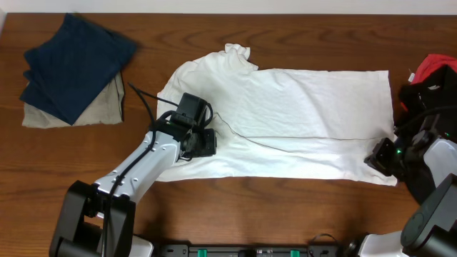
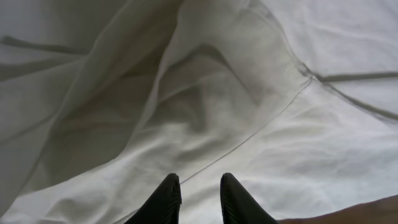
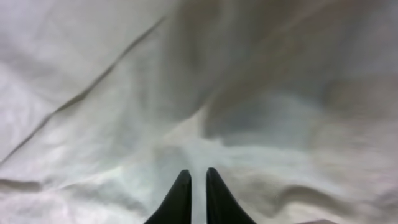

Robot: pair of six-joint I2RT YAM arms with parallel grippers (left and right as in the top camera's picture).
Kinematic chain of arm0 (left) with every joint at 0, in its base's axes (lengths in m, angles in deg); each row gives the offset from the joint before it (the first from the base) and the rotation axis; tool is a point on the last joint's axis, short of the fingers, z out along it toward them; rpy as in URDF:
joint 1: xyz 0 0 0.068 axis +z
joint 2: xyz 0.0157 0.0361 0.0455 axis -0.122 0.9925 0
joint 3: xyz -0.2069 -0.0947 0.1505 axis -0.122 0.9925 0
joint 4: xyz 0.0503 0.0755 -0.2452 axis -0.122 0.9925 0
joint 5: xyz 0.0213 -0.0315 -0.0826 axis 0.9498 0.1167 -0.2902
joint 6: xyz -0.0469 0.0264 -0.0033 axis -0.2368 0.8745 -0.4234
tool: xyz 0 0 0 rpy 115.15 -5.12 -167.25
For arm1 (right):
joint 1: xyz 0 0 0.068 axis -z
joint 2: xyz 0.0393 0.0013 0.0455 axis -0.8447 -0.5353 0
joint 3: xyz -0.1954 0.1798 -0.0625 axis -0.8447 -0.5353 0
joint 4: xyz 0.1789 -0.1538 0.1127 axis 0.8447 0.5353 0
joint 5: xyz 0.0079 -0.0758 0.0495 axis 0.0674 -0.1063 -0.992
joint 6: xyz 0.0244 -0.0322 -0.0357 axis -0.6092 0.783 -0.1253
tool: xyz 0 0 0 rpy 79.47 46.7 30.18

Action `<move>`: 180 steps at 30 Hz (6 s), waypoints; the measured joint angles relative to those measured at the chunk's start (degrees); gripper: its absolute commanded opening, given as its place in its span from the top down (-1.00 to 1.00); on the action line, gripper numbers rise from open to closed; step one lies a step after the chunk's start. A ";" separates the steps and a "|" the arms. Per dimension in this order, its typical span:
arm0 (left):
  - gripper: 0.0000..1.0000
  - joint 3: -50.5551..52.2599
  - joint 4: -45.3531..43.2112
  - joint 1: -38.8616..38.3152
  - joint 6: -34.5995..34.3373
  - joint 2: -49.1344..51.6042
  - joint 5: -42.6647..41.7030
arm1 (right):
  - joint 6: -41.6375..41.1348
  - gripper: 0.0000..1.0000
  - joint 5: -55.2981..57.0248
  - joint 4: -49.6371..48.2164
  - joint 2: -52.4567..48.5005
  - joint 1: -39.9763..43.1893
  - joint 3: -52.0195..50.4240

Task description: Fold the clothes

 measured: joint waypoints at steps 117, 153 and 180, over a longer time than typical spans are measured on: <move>0.50 3.19 -2.71 0.00 -0.22 4.39 -0.04 | 8.90 0.41 24.65 -13.92 -0.46 -50.90 -2.54; 0.50 3.17 -2.62 0.00 -0.22 4.39 -0.04 | 3.65 0.72 24.61 -1.29 -0.74 -47.25 3.08; 0.50 3.17 -2.47 0.00 -0.22 4.39 -0.04 | 3.32 0.44 32.28 -24.17 -0.74 -35.63 -2.19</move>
